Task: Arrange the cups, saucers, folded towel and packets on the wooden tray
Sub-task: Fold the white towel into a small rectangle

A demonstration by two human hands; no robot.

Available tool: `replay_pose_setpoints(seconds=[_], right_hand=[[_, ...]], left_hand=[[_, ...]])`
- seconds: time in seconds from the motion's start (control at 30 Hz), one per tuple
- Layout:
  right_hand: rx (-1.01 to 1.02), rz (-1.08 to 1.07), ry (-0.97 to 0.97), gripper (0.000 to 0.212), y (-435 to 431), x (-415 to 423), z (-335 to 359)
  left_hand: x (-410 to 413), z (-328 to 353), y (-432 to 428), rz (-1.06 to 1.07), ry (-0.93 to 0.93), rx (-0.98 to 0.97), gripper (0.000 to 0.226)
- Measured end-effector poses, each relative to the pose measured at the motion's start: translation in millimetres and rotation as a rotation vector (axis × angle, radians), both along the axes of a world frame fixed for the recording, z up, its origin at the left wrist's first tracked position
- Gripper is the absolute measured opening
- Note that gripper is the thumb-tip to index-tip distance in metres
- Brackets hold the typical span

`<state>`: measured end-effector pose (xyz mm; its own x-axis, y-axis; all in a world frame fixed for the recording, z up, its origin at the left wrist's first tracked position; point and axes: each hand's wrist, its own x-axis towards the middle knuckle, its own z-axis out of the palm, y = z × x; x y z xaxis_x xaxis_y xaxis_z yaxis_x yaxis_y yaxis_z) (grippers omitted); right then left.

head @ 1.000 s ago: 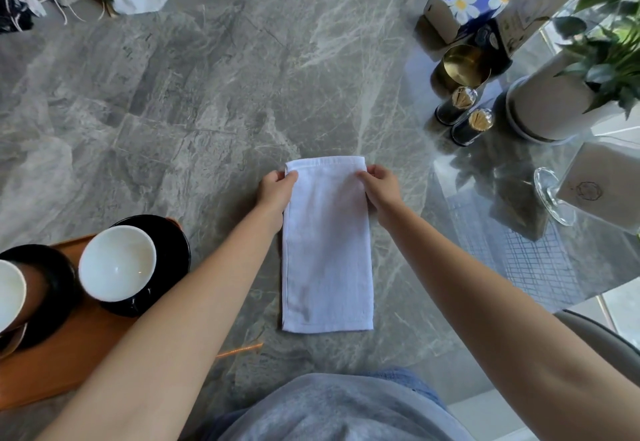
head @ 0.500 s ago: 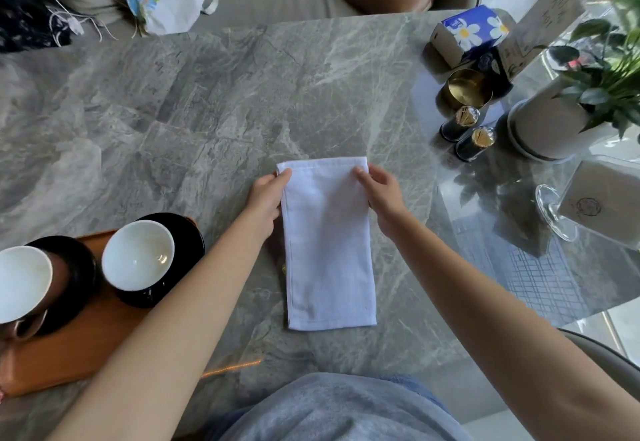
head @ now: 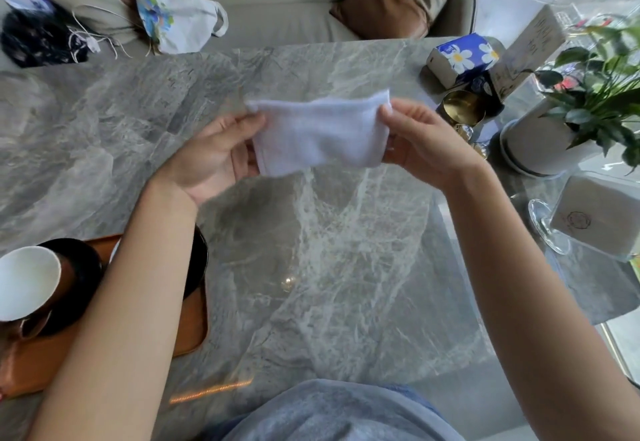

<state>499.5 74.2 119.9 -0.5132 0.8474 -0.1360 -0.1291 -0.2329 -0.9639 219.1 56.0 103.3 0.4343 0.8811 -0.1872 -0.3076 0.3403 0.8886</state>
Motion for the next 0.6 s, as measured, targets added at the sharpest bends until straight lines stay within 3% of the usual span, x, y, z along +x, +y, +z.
replay_pose_setpoints(seconds=[0.13,0.27,0.53,0.6], right_hand=[[-0.223,0.22,-0.119,0.041,-26,14,-44],[-0.493,0.264,-0.198,0.053,-74,24,-104],[-0.747,0.258,-0.198,0.031,-142,34,-152],[-0.755,0.174,-0.227,0.026,-143,31,-154]], left_hand=[[-4,-44,-39,-0.114,0.062,-0.205,0.045],[0,-91,-93,-0.223,0.159,-0.44,0.055],[4,-130,-152,-0.273,0.299,-0.609,0.067],[9,-133,-148,-0.227,0.387,-0.599,0.047]])
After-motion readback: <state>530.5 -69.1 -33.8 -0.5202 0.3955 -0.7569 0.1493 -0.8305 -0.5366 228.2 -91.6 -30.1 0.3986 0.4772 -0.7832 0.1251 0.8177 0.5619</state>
